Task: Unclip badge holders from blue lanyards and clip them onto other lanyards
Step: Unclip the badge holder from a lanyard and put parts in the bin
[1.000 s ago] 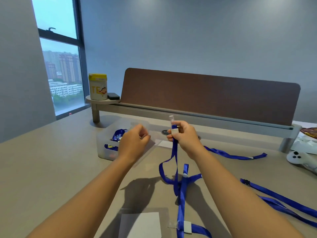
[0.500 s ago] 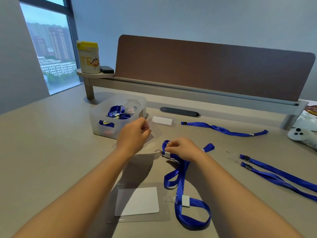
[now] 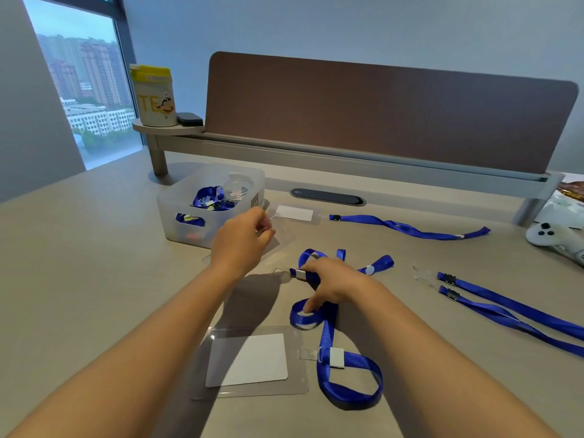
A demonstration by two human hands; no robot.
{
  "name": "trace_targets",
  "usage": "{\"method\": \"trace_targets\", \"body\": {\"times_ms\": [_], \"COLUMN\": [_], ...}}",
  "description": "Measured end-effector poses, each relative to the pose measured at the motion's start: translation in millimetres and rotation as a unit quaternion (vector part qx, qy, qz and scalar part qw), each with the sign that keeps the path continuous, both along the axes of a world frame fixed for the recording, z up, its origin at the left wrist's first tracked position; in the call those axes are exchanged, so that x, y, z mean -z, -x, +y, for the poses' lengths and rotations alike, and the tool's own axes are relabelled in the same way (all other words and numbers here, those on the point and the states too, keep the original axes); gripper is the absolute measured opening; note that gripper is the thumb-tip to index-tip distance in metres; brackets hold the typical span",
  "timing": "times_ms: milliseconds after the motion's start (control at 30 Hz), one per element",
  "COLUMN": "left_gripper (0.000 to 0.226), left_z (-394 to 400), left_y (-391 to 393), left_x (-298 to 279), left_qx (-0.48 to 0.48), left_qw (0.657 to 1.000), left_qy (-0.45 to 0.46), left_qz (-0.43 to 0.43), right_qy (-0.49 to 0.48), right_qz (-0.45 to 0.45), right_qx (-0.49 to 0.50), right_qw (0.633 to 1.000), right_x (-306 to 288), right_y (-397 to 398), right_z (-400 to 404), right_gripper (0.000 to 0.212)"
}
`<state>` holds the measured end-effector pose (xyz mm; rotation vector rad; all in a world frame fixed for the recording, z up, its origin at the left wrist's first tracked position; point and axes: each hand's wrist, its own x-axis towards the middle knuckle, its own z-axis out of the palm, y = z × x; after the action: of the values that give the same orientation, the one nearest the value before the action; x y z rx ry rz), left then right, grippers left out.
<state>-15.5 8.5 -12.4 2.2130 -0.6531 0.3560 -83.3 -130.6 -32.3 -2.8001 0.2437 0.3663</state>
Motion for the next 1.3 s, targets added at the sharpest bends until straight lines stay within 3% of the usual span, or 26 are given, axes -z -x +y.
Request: {"method": "trace_targets", "body": {"times_ms": [200,433,600,800,933,1033,1167,1300], "left_gripper": [0.016,0.016,0.011,0.006,0.01,0.006,0.01,0.008], "left_z": [0,2,13,31,48,60,76,91], "left_y": [-5,-11,-17,-30,-44,-58,-85,-111], "left_x": [1,-3,-16,-44,-66,-80,-94,-102], "left_qx": [-0.002,-0.002,-0.027,-0.041,-0.055,-0.079,-0.1,-0.111], "left_qw": [1.0,1.0,0.998,0.995,0.994,0.992,0.988,0.985], "left_qy": [-0.003,0.017,0.061,0.087,0.095,0.1,0.116,0.128], "left_qz": [0.001,0.02,0.018,-0.002,-0.004,-0.011,-0.027,-0.035], "right_qy": [-0.057,-0.149,-0.289,-0.44,-0.486,-0.503,-0.482,-0.425], "right_qz": [-0.077,-0.127,-0.221,-0.294,-0.307,-0.326,-0.364,-0.398], "right_qx": [0.039,0.082,0.137,0.211,0.229,0.239,0.205,0.158], "right_qw": [0.995,0.977,0.921,0.822,0.786,0.764,0.77,0.797], "right_x": [8,-1,-30,-70,-96,-116,-145,-156], "right_y": [-10,-19,-28,-49,-71,-95,-131,-168], "right_z": [-5,-2,1,11,25,38,57,76], "right_gripper": [0.031,0.033,0.031,0.021,0.014,0.026,0.014,0.023]}}
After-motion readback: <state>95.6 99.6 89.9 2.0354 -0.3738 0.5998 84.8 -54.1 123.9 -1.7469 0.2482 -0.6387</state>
